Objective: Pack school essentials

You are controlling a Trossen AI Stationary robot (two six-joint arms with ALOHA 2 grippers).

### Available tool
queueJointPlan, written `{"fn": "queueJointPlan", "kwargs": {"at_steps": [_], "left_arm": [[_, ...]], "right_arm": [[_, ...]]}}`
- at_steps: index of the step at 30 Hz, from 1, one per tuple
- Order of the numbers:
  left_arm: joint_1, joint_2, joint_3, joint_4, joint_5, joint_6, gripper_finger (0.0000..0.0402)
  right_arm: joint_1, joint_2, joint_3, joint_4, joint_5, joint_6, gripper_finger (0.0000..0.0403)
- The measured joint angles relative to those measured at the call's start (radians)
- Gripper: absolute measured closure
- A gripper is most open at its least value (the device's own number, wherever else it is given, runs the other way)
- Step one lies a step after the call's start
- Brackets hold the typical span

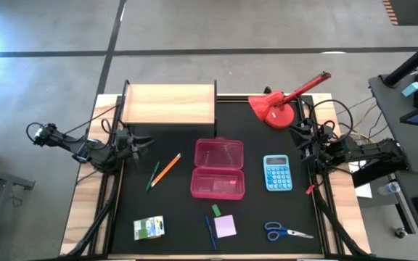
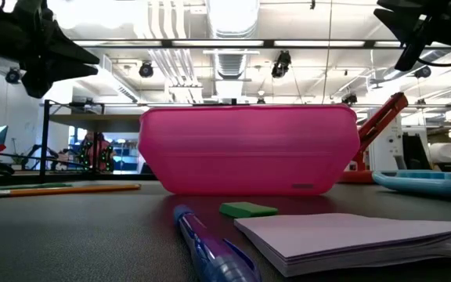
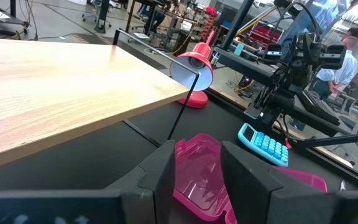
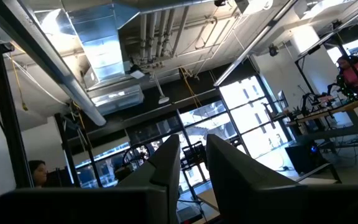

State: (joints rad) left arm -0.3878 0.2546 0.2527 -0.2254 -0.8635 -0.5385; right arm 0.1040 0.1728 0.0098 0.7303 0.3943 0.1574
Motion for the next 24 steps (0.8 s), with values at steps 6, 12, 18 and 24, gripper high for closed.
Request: {"fn": "queueJointPlan", "kwargs": {"at_steps": [6,12,18,24], "left_arm": [[0.0,0.0,0.0,0.0,0.0,0.0,0.0291],[0.0,0.0,0.0,0.0,0.0,0.0,0.0291],[0.0,0.0,0.0,0.0,-0.001,0.038,0.0291],[0.0,0.0,0.0,0.001,-0.005,0.238,0.0291]], "right_arm": [[0.0,0.0,0.0,0.0,0.0,0.0,0.0332],[0.0,0.0,0.0,0.0,0.0,0.0,0.0332],[0.0,0.0,0.0,0.0,0.0,0.0,0.0332],[0.0,0.0,0.0,0.0,0.0,0.0,0.0332]]}}
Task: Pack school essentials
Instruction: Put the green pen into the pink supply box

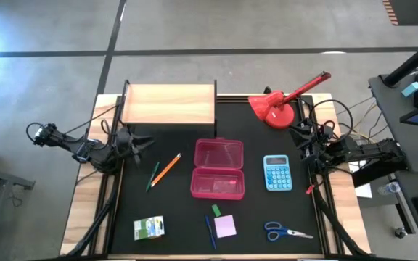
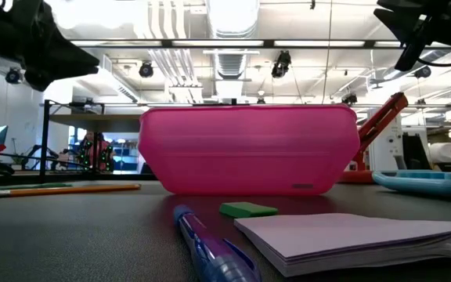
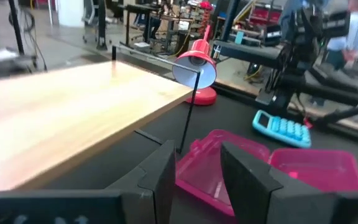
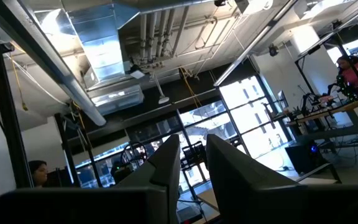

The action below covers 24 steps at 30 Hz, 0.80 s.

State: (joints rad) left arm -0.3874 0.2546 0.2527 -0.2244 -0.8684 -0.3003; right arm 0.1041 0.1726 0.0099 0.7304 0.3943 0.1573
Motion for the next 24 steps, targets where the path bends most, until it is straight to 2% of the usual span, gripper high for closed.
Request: {"fn": "queueJointPlan", "kwargs": {"at_steps": [19,24], "left_arm": [[0.0,0.002,0.009,0.067,0.005,-0.03,0.0291],[0.0,0.045,0.046,0.025,0.127,-0.003,0.0291]], "right_arm": [[0.0,0.0,0.0,0.0,0.0,0.0,0.0332],[0.0,0.0,0.0,0.0,0.0,0.0,0.0332]]}}
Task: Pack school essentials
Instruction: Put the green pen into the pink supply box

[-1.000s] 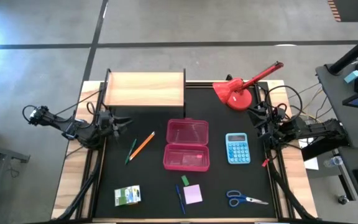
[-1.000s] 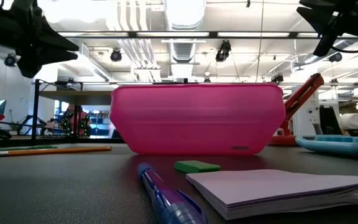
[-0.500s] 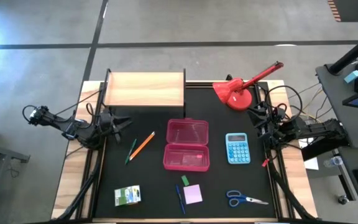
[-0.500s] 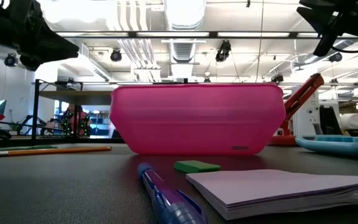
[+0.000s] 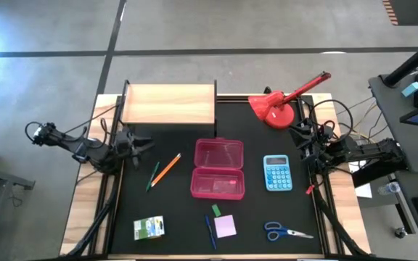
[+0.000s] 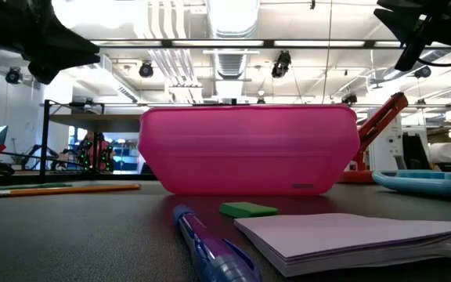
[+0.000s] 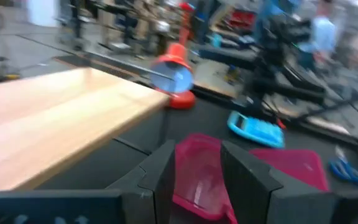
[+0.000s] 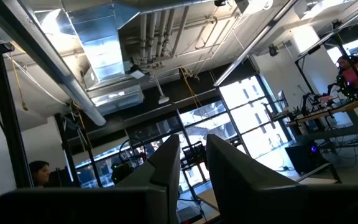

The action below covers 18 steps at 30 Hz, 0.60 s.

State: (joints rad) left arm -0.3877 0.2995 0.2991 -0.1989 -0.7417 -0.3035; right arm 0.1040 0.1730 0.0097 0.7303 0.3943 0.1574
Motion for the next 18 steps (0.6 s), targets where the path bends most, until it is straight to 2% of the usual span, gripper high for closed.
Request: {"fn": "queueJointPlan", "kwargs": {"at_steps": [9,18], "left_arm": [[0.0,0.189,0.138,-0.018,0.106,-0.004,0.0291],[0.0,0.468,0.395,-0.275,0.181,-0.044,0.0291]], "right_arm": [[0.0,0.0,0.0,0.0,0.0,0.0,0.0332],[0.0,0.0,0.0,0.0,0.0,0.0,0.0332]]}}
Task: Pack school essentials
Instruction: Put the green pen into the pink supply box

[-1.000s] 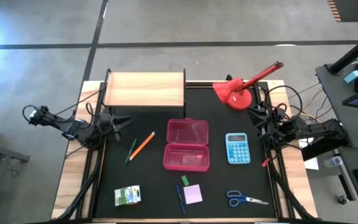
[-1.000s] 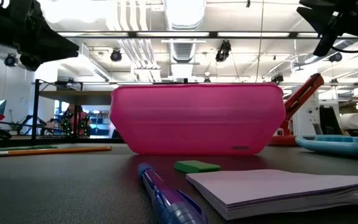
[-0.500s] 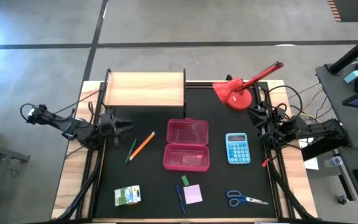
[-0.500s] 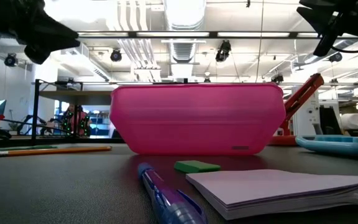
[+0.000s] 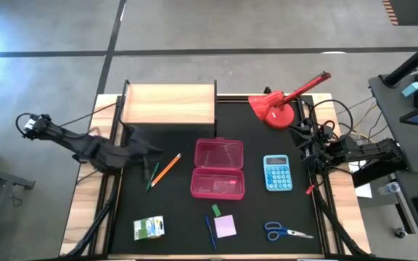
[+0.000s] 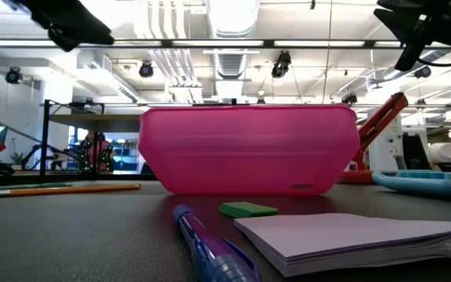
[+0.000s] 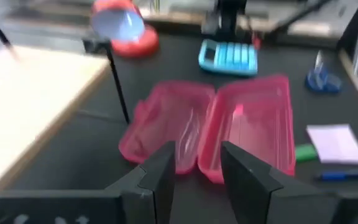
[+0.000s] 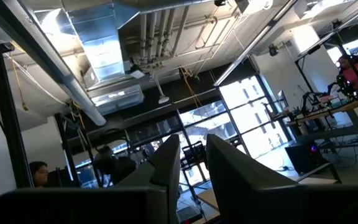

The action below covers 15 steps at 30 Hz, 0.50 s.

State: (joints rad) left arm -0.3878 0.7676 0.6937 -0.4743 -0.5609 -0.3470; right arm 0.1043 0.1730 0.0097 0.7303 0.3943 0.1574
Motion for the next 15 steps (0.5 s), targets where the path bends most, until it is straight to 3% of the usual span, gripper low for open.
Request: {"fn": "queueJointPlan", "kwargs": {"at_steps": [5,15], "left_arm": [[0.0,0.163,0.111,-0.078,0.0,-0.118,0.0291],[0.0,0.446,0.256,-0.098,0.0,-0.153,0.0291]], "right_arm": [[0.0,0.0,0.0,0.0,0.0,0.0,0.0332],[0.0,0.0,0.0,0.0,0.0,0.0,0.0332]]}}
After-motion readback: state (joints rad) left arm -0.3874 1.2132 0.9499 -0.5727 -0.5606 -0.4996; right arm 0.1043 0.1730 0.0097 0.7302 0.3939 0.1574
